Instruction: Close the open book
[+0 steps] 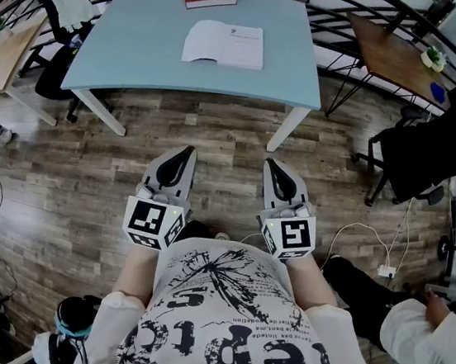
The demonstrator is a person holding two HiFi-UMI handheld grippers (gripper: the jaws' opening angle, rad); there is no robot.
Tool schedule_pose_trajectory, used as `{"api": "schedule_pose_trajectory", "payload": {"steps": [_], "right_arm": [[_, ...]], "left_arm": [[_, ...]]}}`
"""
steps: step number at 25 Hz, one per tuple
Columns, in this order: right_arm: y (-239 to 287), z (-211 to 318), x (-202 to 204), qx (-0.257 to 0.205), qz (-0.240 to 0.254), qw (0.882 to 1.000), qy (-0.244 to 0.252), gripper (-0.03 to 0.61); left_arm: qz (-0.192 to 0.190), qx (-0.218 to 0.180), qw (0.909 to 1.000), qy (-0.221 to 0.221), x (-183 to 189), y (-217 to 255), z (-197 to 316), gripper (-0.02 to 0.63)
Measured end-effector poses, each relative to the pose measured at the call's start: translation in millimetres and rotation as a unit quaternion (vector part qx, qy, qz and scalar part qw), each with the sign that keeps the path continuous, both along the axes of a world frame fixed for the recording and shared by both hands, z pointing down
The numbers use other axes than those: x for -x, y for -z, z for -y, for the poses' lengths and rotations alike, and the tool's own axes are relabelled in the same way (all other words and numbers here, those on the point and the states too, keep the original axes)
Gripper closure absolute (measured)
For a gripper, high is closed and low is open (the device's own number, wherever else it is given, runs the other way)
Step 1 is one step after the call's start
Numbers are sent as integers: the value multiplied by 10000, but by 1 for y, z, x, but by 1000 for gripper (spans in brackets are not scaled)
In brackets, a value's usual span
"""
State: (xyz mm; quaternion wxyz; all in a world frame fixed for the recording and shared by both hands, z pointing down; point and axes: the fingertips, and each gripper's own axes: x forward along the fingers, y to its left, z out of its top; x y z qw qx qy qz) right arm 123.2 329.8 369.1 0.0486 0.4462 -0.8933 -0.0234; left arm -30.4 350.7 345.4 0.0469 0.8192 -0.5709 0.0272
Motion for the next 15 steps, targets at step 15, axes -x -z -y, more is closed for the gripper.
{"api": "schedule_pose_trajectory", "payload": {"steps": [15], "right_arm": [[-5,16,-6,33,88,9999,-69,569]], "left_arm": [[26,170,9998,-44,-3,-17,18,594]]}}
